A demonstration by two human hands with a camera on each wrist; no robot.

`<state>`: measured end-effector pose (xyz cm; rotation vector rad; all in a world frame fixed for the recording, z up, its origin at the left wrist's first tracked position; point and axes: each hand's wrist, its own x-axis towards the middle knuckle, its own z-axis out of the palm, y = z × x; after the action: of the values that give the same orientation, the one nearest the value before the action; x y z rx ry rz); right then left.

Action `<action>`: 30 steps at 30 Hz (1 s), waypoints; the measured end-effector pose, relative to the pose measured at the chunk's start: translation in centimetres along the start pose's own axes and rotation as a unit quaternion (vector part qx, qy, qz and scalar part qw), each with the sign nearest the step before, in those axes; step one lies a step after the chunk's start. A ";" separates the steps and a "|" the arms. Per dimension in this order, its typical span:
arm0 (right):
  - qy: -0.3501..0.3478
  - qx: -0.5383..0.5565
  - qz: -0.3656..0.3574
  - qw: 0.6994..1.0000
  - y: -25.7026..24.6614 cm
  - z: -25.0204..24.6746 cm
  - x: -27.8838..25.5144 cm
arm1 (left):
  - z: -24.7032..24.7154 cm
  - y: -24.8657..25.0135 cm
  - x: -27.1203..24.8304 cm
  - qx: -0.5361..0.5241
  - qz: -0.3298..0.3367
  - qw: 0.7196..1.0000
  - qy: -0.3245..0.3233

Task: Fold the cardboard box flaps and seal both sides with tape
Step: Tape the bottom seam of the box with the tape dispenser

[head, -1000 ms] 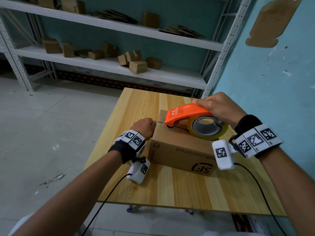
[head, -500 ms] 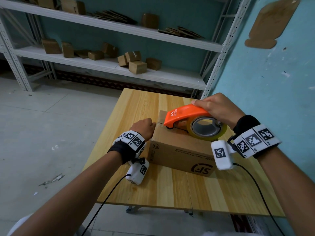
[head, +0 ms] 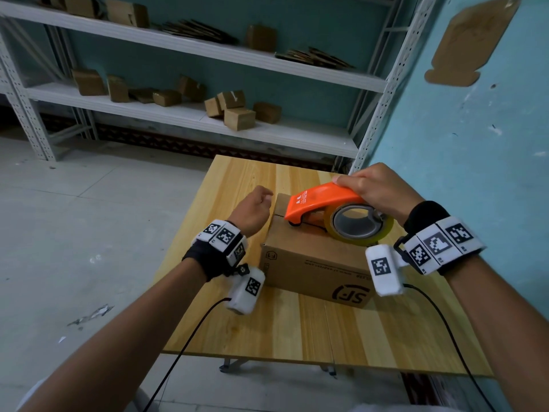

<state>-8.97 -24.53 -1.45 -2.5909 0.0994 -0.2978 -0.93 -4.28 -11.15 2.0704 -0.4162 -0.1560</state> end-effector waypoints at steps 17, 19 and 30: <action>-0.003 0.014 0.009 1.000 0.1 0.3 0.3 | 1.4 0.7 -1.4 -0.348 -0.151 0.915 -0.137; -0.002 0.014 0.008 1.000 0.0 0.3 0.4 | 1.5 0.7 -1.4 -0.330 -0.152 0.923 -0.125; -0.006 0.011 0.000 1.000 0.2 0.2 0.4 | 1.6 1.2 -1.6 -0.307 -0.126 0.938 -0.104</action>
<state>-8.59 -24.68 -1.67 -2.5697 0.0922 -0.2828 -3.12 -5.57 -11.07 1.4815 -0.1892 -0.5867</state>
